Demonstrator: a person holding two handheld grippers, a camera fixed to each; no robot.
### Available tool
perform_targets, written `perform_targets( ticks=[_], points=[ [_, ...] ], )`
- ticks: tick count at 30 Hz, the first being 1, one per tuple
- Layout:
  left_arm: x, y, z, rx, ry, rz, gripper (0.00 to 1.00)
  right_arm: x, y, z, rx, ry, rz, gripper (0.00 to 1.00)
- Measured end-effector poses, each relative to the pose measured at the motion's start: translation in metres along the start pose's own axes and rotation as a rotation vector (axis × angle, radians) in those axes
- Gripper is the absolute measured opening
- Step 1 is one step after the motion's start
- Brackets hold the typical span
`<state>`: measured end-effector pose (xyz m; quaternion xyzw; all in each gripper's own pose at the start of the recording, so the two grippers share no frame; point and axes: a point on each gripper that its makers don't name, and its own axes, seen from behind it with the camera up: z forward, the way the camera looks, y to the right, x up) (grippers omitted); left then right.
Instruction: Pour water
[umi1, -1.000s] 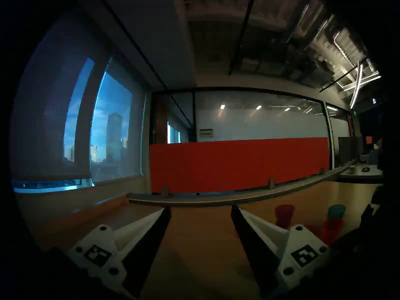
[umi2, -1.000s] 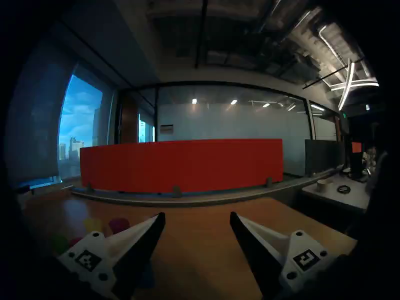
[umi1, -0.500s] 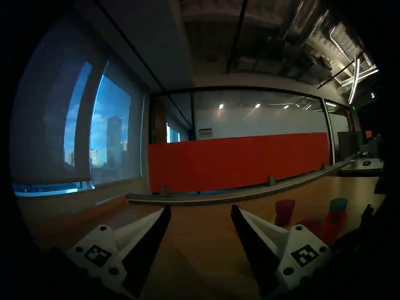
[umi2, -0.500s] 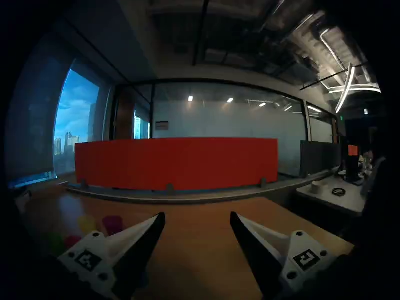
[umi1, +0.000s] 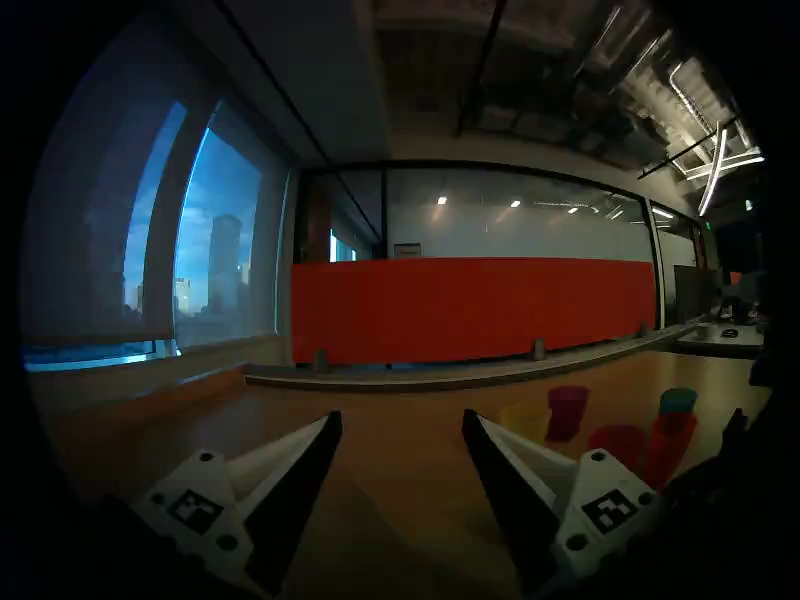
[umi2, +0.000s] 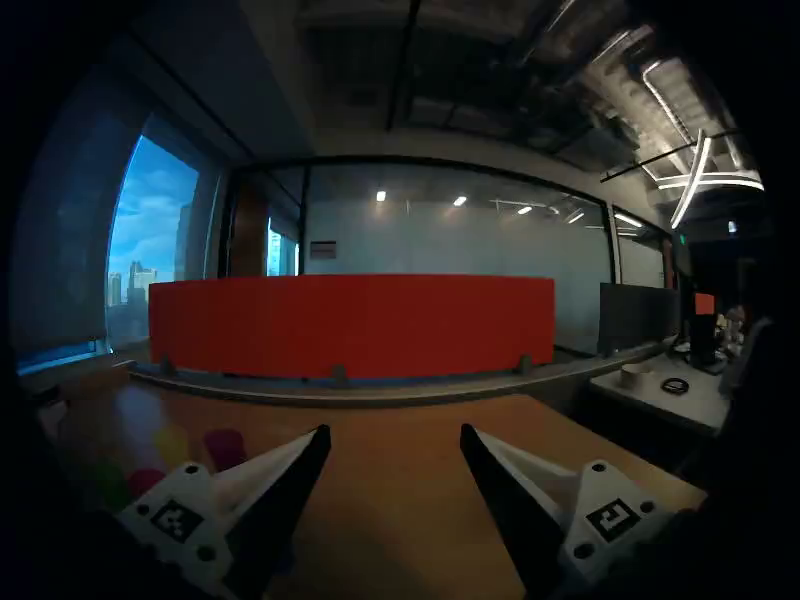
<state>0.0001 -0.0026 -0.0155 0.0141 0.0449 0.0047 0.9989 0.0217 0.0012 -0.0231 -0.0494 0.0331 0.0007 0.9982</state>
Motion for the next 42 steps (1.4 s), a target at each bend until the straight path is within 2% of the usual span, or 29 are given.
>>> perform_targets(
  ticks=[9, 18, 29, 42],
  points=[
    [-0.010, -0.001, 0.004, 0.004, -0.016, 0.000, 0.89, 0.000, 0.000, 0.000, 0.005, -0.001, 0.018, 1.00],
    [-0.015, 0.000, 0.005, 0.000, -0.030, -0.022, 0.89, 0.000, -0.003, 0.003, 0.008, -0.001, 0.007, 1.00],
    [-0.025, -0.002, 0.009, 0.004, -0.066, -0.022, 0.89, -0.004, -0.005, 0.003, 0.016, -0.002, 0.007, 1.00],
    [-0.025, 0.000, 0.010, -0.003, -0.070, -0.022, 0.89, -0.005, 0.008, -0.003, 0.006, 0.000, 0.017, 1.00]
  ],
)
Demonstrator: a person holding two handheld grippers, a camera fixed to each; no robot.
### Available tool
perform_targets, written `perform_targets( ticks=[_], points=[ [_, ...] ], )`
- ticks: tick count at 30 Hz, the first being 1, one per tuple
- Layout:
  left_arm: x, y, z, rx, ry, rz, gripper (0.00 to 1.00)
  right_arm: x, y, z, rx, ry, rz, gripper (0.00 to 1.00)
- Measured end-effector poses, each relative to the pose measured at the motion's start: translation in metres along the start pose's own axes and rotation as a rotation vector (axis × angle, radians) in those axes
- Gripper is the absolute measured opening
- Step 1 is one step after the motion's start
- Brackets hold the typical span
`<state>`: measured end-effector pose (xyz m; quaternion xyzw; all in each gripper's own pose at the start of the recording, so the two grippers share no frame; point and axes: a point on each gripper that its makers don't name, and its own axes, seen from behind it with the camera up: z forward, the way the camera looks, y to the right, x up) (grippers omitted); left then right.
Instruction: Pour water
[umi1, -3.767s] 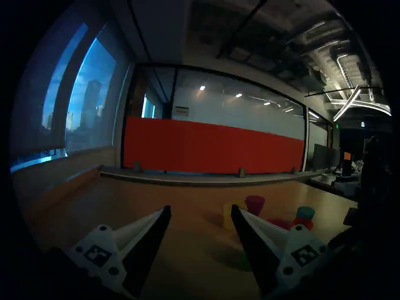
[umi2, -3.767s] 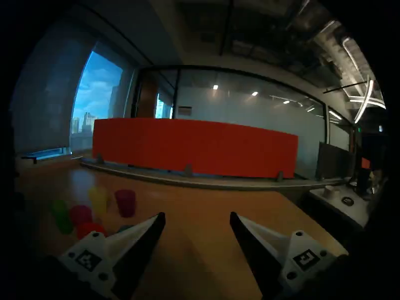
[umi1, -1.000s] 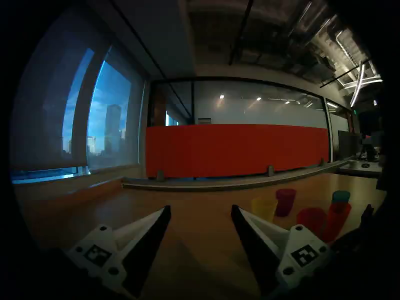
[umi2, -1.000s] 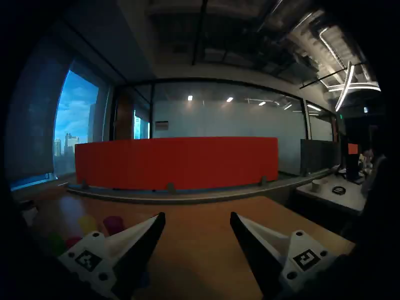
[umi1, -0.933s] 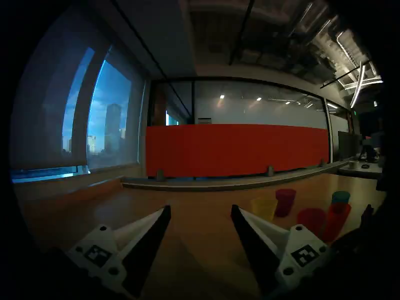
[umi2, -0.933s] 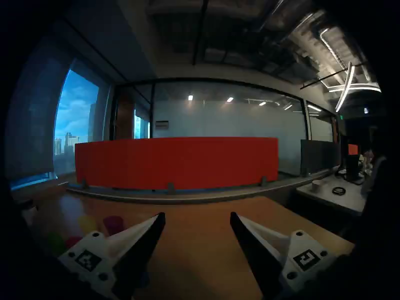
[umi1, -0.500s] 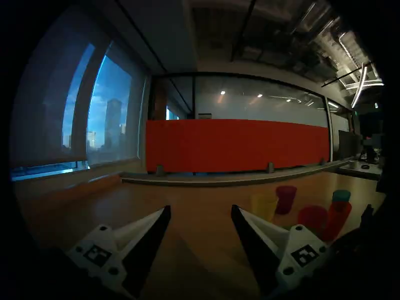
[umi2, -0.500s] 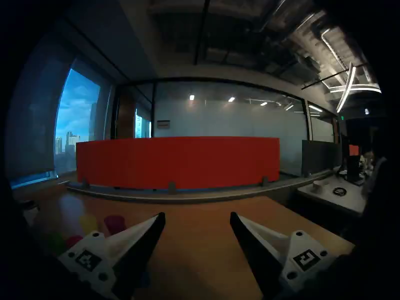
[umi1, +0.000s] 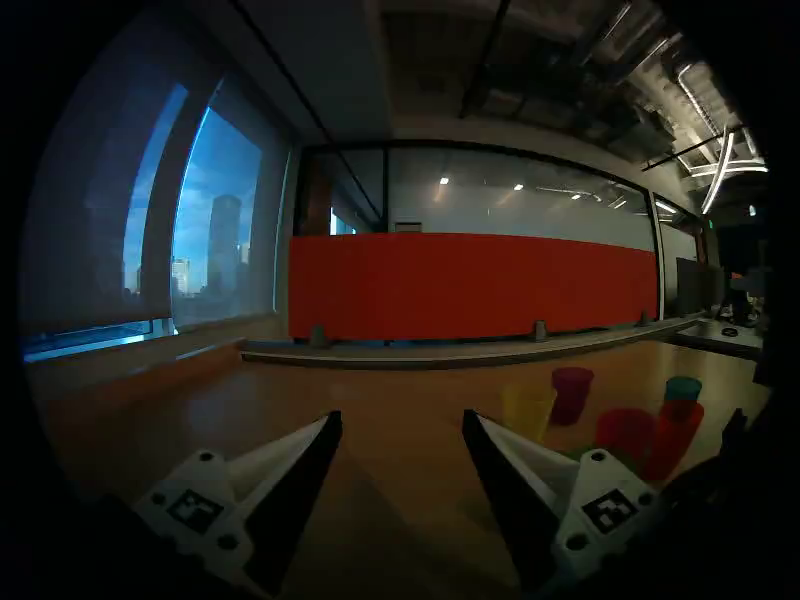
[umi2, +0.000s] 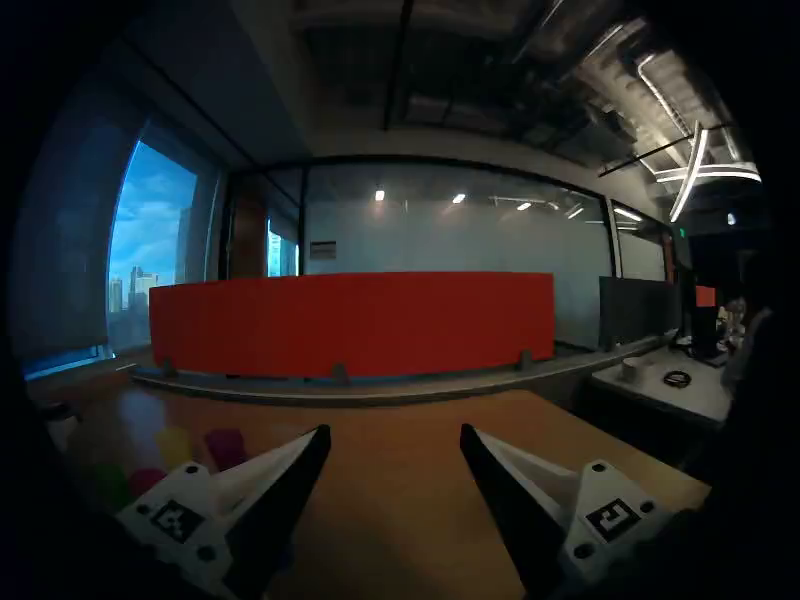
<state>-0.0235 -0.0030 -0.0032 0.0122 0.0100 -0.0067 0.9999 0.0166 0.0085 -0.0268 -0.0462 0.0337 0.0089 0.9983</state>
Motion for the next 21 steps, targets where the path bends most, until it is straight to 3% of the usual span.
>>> perform_targets(
  ticks=[7, 21],
  points=[
    [0.000, 0.000, 0.000, 0.000, -0.001, 0.001, 0.98, 0.004, 0.000, -0.004, 0.007, 0.011, -0.012, 1.00],
    [0.002, -0.002, 0.000, 0.001, -0.001, 0.001, 0.98, -0.005, 0.001, -0.011, 0.044, 0.044, -0.037, 1.00]
  ],
)
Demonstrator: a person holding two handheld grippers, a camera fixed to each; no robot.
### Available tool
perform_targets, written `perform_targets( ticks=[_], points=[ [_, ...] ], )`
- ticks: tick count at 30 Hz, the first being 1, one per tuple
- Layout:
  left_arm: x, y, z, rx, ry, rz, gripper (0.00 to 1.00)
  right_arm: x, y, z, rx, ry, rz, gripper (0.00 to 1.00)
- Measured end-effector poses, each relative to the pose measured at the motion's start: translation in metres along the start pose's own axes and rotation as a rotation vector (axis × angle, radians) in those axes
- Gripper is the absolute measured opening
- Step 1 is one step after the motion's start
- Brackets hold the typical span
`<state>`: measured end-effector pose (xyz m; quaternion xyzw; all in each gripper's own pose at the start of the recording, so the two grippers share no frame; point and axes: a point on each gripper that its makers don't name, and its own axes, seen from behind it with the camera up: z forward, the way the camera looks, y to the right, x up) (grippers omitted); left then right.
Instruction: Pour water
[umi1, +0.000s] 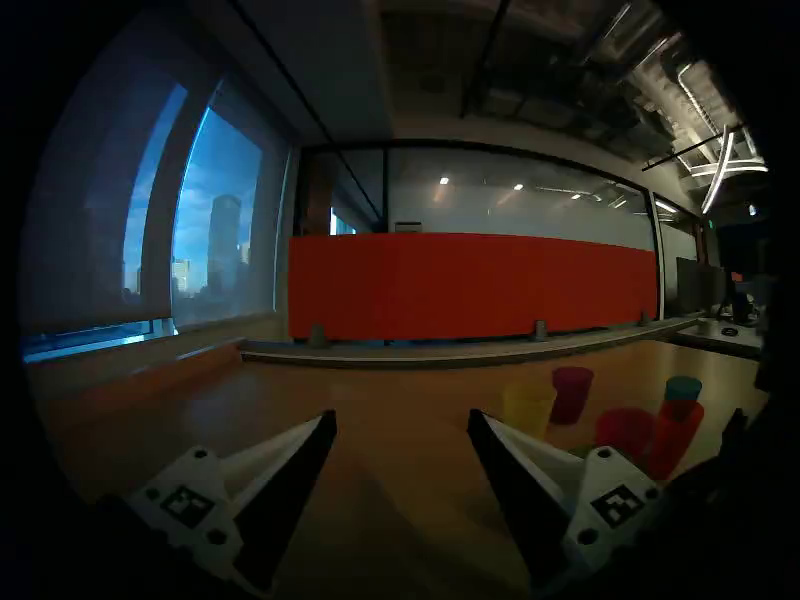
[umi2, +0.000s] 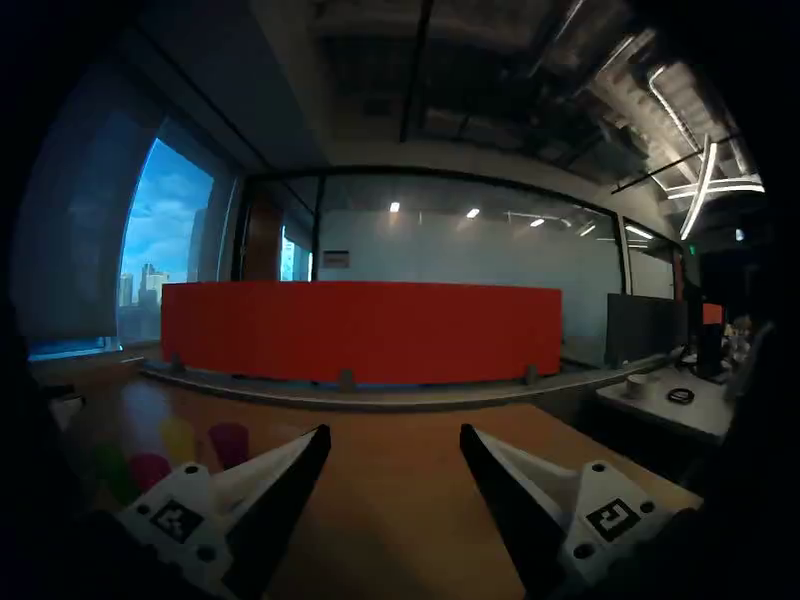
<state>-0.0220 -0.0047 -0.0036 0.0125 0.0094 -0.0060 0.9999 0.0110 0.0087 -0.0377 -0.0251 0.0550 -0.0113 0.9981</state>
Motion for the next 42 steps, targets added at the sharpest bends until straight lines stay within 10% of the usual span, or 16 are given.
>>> perform_targets(
  ticks=[42],
  points=[
    [0.002, -0.001, 0.000, 0.000, 0.000, 0.001, 0.98, -0.062, -0.013, 0.027, 0.024, 0.008, 0.010, 1.00]
  ],
)
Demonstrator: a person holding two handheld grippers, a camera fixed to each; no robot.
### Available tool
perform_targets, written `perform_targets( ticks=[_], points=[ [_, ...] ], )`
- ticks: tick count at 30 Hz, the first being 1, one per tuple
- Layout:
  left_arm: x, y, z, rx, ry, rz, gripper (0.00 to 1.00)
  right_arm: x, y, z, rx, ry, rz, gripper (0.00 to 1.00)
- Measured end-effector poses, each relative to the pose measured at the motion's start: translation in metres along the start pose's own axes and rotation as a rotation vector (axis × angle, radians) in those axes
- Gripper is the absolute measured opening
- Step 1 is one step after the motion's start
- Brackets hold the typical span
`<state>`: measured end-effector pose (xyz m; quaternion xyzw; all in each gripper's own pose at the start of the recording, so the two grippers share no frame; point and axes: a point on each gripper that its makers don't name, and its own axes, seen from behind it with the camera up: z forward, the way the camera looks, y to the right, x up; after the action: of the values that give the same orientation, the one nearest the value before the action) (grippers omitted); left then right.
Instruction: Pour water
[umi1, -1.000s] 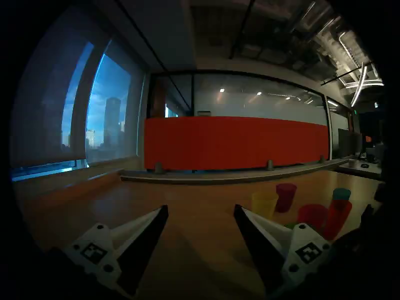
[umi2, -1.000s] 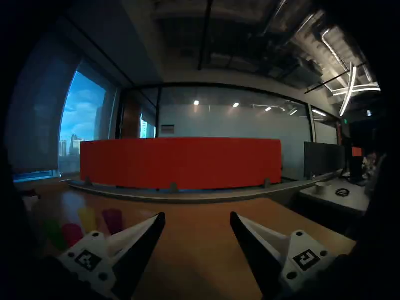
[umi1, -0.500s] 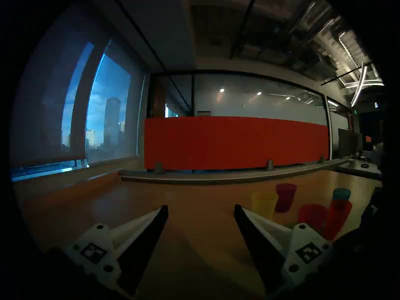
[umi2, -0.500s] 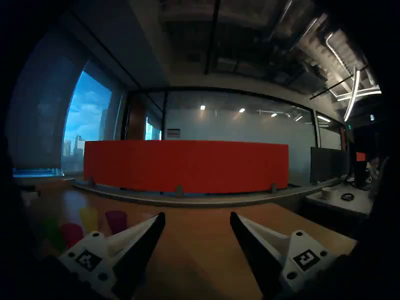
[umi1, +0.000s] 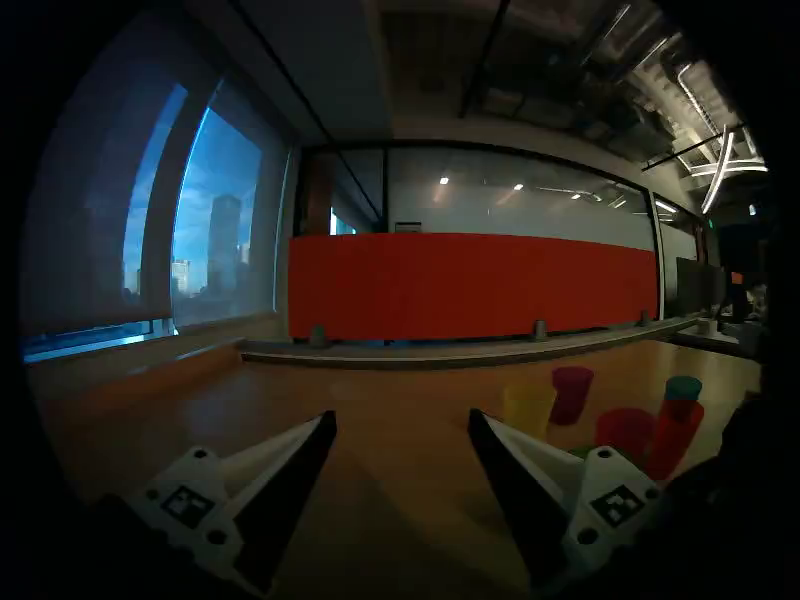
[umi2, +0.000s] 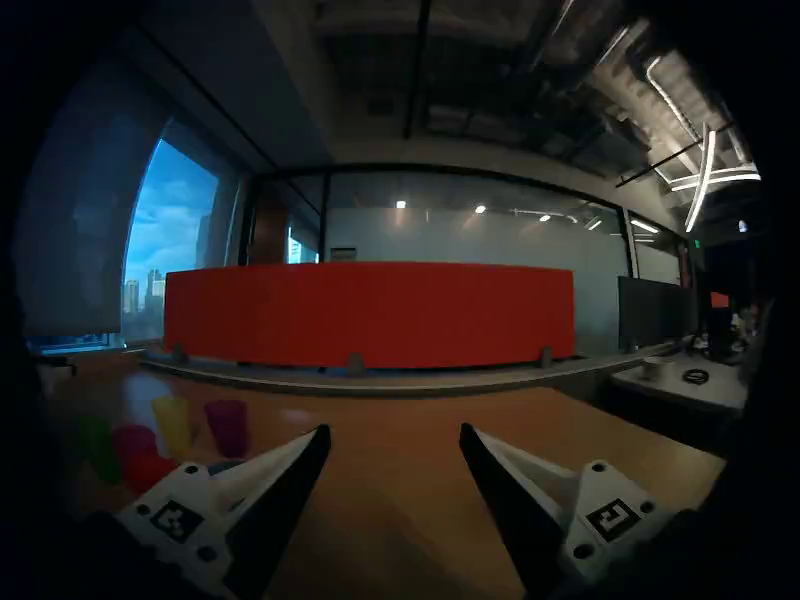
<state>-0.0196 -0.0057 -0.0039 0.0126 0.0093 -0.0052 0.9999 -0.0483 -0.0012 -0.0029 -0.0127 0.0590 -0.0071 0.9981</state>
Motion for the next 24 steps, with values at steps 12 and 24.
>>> perform_targets(
  ticks=[12, 24],
  points=[
    [0.000, 0.000, 0.000, 0.000, 0.000, 0.000, 0.98, -0.009, 0.001, 0.003, -0.008, -0.011, -0.012, 1.00],
    [0.000, 0.000, 0.000, 0.000, 0.000, 0.000, 0.98, -0.017, -0.004, 0.006, 0.000, -0.024, 0.001, 1.00]
  ],
)
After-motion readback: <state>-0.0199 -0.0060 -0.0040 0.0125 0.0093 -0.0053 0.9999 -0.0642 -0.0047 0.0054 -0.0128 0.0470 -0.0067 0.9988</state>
